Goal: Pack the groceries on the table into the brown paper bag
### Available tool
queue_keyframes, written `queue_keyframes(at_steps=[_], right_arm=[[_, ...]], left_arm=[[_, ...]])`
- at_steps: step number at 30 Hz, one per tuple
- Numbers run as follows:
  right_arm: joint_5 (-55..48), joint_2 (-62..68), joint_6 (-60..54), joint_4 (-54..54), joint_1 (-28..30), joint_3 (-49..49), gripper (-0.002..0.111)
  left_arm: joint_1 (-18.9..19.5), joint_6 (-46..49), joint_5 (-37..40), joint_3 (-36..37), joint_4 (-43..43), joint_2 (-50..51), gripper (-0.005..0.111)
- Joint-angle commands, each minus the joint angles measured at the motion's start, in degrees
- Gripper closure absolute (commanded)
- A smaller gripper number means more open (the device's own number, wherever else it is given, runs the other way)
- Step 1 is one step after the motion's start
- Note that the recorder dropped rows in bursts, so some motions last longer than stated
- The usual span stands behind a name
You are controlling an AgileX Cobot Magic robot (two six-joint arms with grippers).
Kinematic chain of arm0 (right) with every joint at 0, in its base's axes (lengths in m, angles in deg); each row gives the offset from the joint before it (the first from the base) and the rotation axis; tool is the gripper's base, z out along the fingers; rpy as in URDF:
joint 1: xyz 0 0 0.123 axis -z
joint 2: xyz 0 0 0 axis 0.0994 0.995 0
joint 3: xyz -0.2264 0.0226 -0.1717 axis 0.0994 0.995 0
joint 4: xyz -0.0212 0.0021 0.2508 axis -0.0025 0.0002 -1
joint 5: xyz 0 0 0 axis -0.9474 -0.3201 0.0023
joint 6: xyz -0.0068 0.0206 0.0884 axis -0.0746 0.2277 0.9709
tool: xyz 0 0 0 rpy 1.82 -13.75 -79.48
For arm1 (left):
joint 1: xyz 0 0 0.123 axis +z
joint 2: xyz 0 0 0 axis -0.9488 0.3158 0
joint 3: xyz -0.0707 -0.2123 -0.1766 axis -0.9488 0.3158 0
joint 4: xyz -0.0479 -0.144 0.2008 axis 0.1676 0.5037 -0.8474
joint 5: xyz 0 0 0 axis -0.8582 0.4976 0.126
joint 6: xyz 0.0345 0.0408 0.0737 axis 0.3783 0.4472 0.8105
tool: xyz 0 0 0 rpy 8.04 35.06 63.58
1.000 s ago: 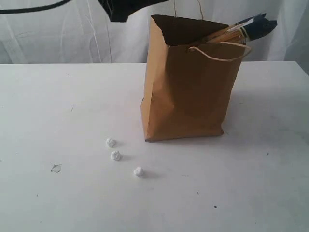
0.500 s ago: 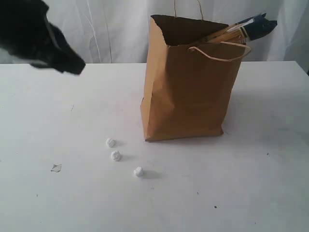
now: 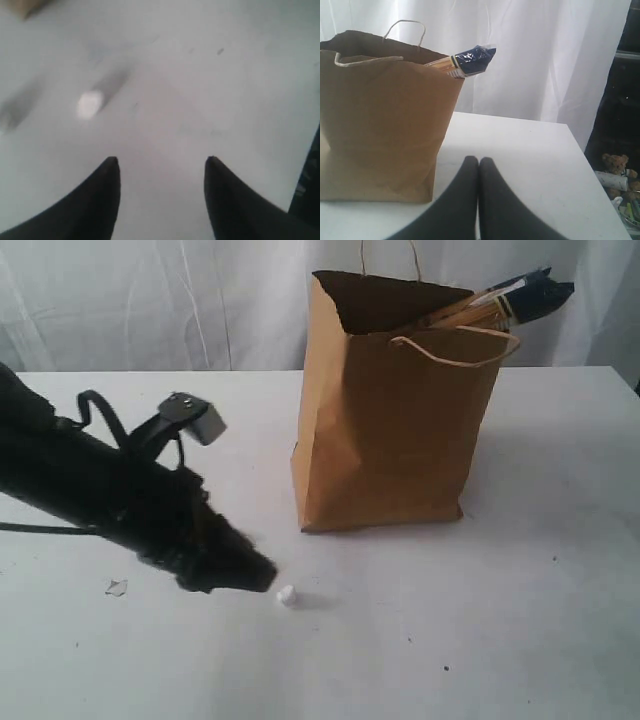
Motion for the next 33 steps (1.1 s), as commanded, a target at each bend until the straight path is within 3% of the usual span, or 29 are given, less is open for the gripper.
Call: queue_keyframes(at_steps=[1,3,5,12,23,33], right_arm=[[0.0,-0.3,-0.3,-0.3,0.0,0.3,0.108],[0.0,-0.3,-0.3,-0.3,0.0,0.3,0.108],[0.0,-0.3,-0.3,-0.3,0.0,0.3,0.108],[0.0,-0.3,-0.3,-0.3,0.0,0.3,0.108],[0.0,-0.3,-0.3,-0.3,0.0,0.3,0.108],[0.0,-0.3,-0.3,-0.3,0.0,0.3,0.108]], left_arm=[[-4.2,51.2,1.0,0.4,26.4,6.4,0.049],[-5.4,64.6,0.9,0.4,26.3,9.1,0.049],[-5.5,68.5,-0.4,0.4,25.4,11.0,0.049],[-5.5,62.5,-13.4,0.3,25.3,12.1,0.049],[-5.5,50.8,-16.1,0.4,24.9,16.5,0.054],[-5.5,51.2,-16.2,0.4,21.7,20.3,0.054]])
